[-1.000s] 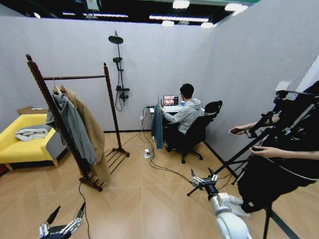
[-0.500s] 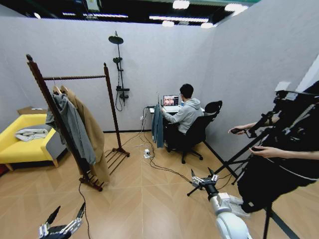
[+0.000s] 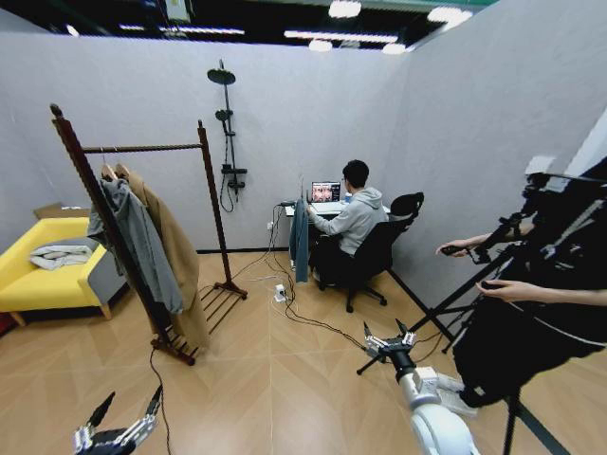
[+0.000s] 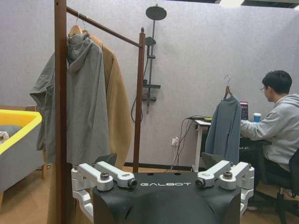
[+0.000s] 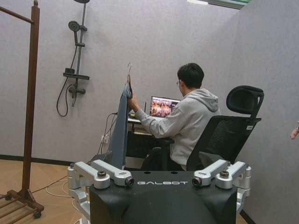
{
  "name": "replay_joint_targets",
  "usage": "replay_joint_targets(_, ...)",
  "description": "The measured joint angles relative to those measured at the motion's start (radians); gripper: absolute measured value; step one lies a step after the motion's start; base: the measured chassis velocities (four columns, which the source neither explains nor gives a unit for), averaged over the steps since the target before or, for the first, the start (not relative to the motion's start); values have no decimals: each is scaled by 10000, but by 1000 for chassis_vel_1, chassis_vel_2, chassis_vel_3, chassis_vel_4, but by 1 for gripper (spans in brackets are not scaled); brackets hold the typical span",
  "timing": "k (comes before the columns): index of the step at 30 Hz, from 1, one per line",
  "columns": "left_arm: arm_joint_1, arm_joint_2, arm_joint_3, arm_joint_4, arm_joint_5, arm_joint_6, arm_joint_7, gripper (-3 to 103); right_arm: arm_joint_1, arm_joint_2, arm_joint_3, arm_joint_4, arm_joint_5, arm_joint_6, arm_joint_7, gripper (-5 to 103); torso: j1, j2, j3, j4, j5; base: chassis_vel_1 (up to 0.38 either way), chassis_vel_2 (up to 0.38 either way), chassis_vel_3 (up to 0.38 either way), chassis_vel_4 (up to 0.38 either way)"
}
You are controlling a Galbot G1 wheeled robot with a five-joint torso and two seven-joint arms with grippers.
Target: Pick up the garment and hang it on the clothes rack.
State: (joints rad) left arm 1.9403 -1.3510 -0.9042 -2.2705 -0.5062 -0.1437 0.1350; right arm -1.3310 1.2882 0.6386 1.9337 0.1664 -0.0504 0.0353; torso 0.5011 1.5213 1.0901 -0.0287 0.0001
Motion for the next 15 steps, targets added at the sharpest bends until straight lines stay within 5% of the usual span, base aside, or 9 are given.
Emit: replay_joint_targets(15, 0, 0, -1, 0, 0, 0, -2, 100, 0, 0, 0, 0, 0, 0, 0, 100, 10, 8, 5, 0, -2, -236, 234, 239, -233)
